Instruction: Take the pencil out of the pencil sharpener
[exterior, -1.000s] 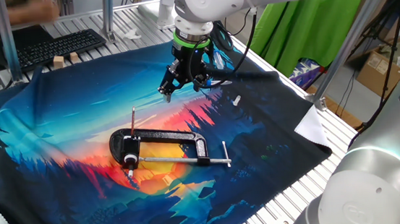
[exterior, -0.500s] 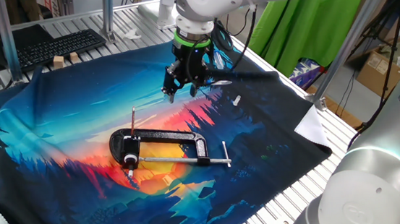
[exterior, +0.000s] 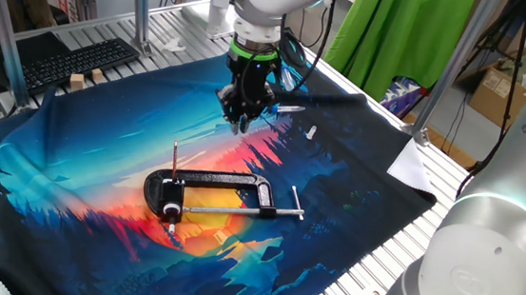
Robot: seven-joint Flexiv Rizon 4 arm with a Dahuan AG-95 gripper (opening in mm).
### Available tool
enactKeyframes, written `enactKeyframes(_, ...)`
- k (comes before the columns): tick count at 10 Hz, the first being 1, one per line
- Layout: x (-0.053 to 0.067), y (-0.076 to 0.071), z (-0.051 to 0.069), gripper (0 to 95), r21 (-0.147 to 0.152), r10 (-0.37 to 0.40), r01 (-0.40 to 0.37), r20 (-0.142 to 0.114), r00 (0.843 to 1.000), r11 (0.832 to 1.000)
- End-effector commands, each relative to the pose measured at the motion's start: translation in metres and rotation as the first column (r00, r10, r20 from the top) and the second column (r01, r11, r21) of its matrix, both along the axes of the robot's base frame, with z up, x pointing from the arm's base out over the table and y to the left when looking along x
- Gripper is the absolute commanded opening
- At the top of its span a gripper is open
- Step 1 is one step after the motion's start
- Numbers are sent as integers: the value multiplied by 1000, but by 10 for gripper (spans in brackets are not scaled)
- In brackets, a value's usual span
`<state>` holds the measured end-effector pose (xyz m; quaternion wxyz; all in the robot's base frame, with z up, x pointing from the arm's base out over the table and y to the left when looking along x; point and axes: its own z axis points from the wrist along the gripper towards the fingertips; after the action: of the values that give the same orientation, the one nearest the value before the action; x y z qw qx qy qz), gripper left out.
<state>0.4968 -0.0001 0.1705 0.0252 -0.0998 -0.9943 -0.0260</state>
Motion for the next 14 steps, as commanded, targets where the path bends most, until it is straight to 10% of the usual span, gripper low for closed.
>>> enactKeyframes(1, 3, 1, -2, 0, -3, -27, 27, 1, 1000, 1000)
enactKeyframes(14, 41, 50, -40, 190, -21, -430, 430, -10, 903, 903)
